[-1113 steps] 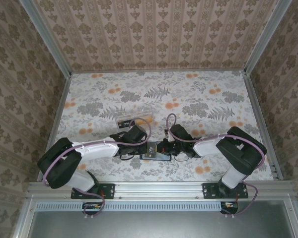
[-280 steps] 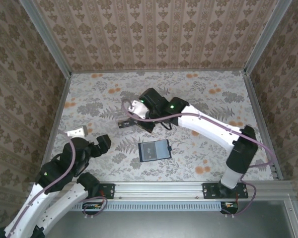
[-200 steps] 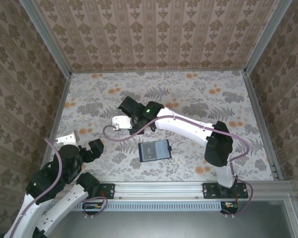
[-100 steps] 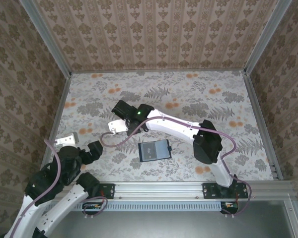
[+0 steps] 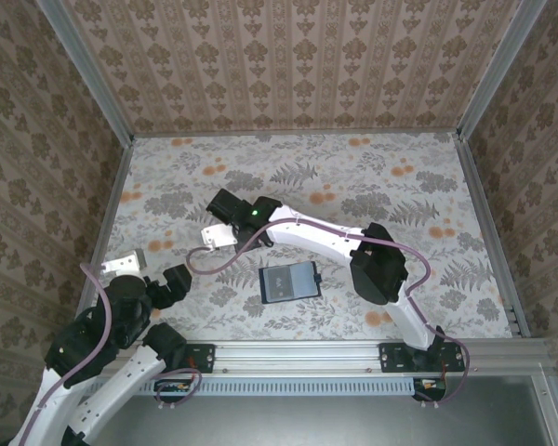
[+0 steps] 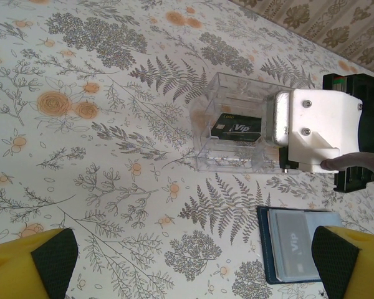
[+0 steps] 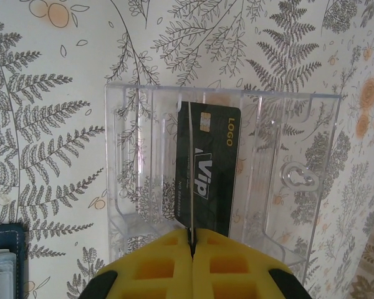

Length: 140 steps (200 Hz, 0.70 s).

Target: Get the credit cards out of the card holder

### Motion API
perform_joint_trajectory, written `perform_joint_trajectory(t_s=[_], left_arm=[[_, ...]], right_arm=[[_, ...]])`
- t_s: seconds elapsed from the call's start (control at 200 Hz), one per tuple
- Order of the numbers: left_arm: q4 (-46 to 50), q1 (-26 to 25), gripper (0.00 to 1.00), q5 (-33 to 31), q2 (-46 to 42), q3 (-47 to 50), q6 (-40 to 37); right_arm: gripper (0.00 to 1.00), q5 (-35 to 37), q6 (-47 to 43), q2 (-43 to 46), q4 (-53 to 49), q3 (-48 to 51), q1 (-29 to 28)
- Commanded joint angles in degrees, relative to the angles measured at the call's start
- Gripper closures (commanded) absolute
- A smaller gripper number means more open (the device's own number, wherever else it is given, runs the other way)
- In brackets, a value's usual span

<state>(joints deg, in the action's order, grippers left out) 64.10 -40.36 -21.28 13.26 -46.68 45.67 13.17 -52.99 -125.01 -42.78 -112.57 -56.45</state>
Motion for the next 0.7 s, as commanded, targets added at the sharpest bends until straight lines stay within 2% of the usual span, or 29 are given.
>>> perform_joint_trajectory(t_s=[0.0, 0.41, 0.695], left_arm=[[0.2, 0.3, 0.00, -0.2, -0.6, -0.9, -0.5], [-0.2, 0.4, 0.00, 0.0, -0.6, -0.8, -0.7], [0.1, 0.2, 0.00, 0.0, -0.6, -0.8, -0.6]], right_arm=[[1.00, 1.0, -0.5, -1.7, 0.5, -1.9, 0.6], [1.00, 1.4, 0.3, -4.3, 0.8, -2.3, 1.0], [0.84, 1.6, 1.3, -5.8, 1.7, -3.2, 1.0]])
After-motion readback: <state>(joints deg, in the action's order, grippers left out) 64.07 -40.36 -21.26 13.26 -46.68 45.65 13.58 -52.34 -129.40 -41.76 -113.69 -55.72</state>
